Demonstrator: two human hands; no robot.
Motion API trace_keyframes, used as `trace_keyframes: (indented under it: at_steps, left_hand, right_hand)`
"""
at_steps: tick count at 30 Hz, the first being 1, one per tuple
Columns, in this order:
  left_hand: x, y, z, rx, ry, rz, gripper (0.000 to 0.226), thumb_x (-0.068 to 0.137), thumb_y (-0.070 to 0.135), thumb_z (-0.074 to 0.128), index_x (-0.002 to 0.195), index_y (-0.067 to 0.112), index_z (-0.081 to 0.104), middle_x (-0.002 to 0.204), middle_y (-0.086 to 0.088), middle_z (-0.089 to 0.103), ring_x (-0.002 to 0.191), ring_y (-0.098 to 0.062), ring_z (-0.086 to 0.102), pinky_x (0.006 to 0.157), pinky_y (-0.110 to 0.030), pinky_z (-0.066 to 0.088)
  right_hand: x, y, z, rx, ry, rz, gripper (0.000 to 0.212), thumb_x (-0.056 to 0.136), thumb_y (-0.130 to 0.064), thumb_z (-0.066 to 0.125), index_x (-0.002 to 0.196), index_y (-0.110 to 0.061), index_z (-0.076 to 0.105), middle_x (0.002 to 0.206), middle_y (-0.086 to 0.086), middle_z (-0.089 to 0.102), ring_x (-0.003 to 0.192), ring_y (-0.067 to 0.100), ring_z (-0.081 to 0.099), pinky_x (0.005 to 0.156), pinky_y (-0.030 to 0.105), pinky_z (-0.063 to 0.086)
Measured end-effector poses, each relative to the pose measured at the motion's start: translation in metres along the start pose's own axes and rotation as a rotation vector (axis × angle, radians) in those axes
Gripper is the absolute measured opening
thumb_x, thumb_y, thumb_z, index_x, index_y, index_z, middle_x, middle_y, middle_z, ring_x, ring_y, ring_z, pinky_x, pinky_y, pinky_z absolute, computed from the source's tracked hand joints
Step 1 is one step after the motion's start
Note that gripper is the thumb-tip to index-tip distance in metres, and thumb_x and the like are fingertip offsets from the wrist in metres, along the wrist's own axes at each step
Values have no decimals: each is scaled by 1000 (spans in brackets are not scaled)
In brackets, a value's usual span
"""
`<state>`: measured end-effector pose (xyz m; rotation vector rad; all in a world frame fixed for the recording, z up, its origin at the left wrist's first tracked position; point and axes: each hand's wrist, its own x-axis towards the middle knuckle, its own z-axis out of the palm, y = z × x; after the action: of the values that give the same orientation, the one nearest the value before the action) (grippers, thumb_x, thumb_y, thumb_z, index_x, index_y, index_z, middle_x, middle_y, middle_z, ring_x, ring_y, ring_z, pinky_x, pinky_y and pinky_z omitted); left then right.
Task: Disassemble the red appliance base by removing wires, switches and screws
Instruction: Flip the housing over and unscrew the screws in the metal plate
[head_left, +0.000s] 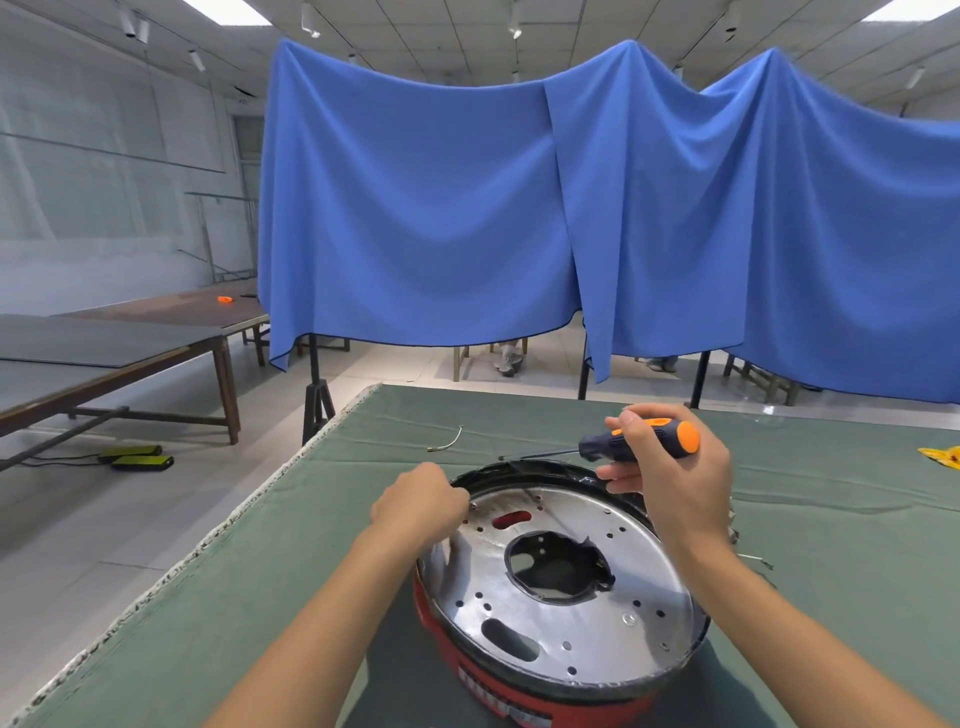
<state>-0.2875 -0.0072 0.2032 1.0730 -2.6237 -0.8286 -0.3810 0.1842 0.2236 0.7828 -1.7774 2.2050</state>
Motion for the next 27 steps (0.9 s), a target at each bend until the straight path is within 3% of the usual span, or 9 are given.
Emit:
trace_keyframes:
  at_steps: [2, 5, 10, 14, 17, 19, 21, 23, 27]
  left_hand:
    - [10, 5, -1, -164, -129, 41, 24, 84, 15, 51, 64, 14, 38, 61, -3, 39, 58, -21, 34, 54, -27, 26]
    - [26, 8, -4, -303, -269, 24, 19, 87, 21, 62, 76, 8, 56, 72, -11, 54, 65, -22, 47, 66, -30, 41]
    - [27, 16, -2, -127, -114, 24, 26, 91, 10, 52, 67, 9, 42, 72, -18, 53, 71, -27, 55, 56, -27, 36]
    - [5, 9, -10, -26, -16, -19, 15, 88, 3, 38, 97, 0, 50, 114, -27, 57, 106, -42, 57, 82, -41, 49]
    - [-9, -2, -17, -121, -126, -103, 35, 83, 2, 39, 118, -4, 42, 106, -26, 59, 85, -43, 66, 67, -49, 57]
    - [-18, -8, -23, -157, -162, -150, 33, 81, 2, 41, 112, -7, 44, 88, -24, 62, 63, -39, 67, 49, -47, 57]
    - [-20, -11, -25, -81, -130, -144, 21, 80, 9, 41, 93, -2, 52, 82, -21, 65, 67, -37, 68, 58, -45, 59]
    - [-12, -11, -22, 42, -23, -113, 16, 82, 18, 41, 84, 7, 51, 97, -15, 65, 87, -35, 66, 77, -42, 57]
    - [12, -8, -5, 60, 98, -79, 22, 89, 21, 42, 108, 10, 47, 116, -10, 57, 105, -32, 55, 82, -35, 44]
  right_hand:
    - [0, 1, -2, 17, 35, 2, 5, 89, -15, 67, 86, -11, 66, 71, 7, 73, 53, 31, 67, 44, 30, 53]
    - [0, 2, -6, 34, 77, 3, 8, 89, -14, 67, 86, -7, 66, 70, 12, 71, 51, 31, 66, 43, 31, 53]
    - [2, 2, -4, 44, 93, 0, 11, 89, -14, 67, 85, -5, 64, 69, 11, 71, 49, 32, 65, 42, 31, 52]
    - [6, -2, 7, 102, 63, 22, 15, 88, -16, 69, 86, -2, 63, 70, 11, 73, 49, 30, 65, 44, 30, 52]
    - [6, -4, 18, 127, 47, 22, 16, 84, -15, 74, 80, -7, 60, 67, 10, 73, 44, 22, 60, 42, 27, 50]
    - [8, -3, 23, 111, 36, 16, 17, 82, -11, 75, 77, -10, 59, 66, 12, 71, 42, 21, 57, 41, 27, 47]
    - [10, -2, 27, 92, 23, 17, 16, 81, -6, 72, 77, -10, 58, 69, 21, 69, 41, 21, 54, 41, 28, 45]
    - [14, -5, 29, 59, 27, -9, 16, 80, -4, 70, 74, -12, 58, 69, 23, 68, 40, 20, 54, 40, 27, 43]
    - [24, -15, 30, -32, 48, -126, 13, 73, -5, 70, 69, -11, 60, 60, 12, 65, 45, 29, 56, 38, 23, 42]
